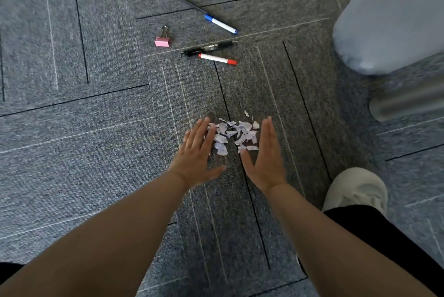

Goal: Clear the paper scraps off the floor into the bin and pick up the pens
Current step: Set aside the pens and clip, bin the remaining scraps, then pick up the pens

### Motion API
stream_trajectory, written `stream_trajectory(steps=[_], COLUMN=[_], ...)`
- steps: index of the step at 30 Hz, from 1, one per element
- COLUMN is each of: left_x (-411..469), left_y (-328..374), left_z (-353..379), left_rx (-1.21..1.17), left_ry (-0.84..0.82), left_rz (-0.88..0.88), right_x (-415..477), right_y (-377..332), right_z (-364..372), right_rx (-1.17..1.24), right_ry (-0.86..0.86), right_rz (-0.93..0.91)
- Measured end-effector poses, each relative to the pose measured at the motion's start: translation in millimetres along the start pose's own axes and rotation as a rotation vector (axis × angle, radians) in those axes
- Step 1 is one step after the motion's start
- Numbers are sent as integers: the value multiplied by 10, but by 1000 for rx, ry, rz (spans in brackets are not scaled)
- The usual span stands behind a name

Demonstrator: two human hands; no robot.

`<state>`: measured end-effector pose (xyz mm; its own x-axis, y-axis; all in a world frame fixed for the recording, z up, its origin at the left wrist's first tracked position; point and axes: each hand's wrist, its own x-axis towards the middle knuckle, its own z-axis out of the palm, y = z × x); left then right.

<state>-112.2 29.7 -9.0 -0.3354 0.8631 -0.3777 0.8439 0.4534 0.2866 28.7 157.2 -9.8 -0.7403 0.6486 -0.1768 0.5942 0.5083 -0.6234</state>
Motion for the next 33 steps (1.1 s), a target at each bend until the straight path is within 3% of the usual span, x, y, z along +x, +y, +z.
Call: stream_trajectory(steps=[4,10,19,24,28,33], left_x=[16,403,555,590,588,585], left_y=[-19,67,4,-35,-62,-46], left_z=[20,-138,-128,-68,-33,-154], left_rx=[111,85,15,5,30,27], left_ry=[-88,-11,233,336,318,297], left_rz=[-31,29,-22,29,119,105], right_x=[-93,352,734,732,735,704], right_y=[287,171,186,201,172,132], right_z=[-61,-86,11,40,22,-144], right_rx=[-318,-409,-483,-457,-421,-381], right_ry=[-206,-267,-22,-26,-42,-70], right_rz=[-65,-184,-517,-636,-646,-532])
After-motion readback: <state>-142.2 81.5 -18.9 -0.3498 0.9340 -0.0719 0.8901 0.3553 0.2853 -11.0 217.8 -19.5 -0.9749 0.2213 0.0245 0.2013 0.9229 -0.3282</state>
